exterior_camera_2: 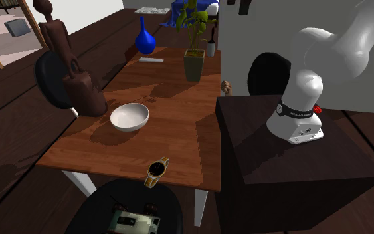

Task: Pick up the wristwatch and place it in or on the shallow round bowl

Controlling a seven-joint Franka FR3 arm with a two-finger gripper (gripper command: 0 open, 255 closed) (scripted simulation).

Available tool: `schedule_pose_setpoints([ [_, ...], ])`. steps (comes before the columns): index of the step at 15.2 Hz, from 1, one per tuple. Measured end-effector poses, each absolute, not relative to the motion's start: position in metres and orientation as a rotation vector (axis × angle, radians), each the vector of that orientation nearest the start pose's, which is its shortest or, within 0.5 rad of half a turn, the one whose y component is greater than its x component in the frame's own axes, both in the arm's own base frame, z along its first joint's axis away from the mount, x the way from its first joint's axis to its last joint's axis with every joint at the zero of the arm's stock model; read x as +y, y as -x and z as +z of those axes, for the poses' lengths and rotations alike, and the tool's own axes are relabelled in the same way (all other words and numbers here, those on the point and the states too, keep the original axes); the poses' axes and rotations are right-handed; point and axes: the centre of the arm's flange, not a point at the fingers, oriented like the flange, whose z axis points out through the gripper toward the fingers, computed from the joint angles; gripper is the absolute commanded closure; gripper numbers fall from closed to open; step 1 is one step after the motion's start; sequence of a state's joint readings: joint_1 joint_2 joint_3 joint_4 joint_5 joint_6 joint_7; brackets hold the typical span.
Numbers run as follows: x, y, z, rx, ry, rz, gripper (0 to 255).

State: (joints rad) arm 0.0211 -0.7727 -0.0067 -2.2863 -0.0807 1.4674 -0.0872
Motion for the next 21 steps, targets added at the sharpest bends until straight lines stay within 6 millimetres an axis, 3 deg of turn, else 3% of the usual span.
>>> schedule_pose_setpoints([
  [3, -0.006, -0.309, 0.597, -0.187, 3.207, 0.078, 0],
  [21, 0.028, -0.42, 0.399, -0.641, 3.118, 0.048, 0],
])
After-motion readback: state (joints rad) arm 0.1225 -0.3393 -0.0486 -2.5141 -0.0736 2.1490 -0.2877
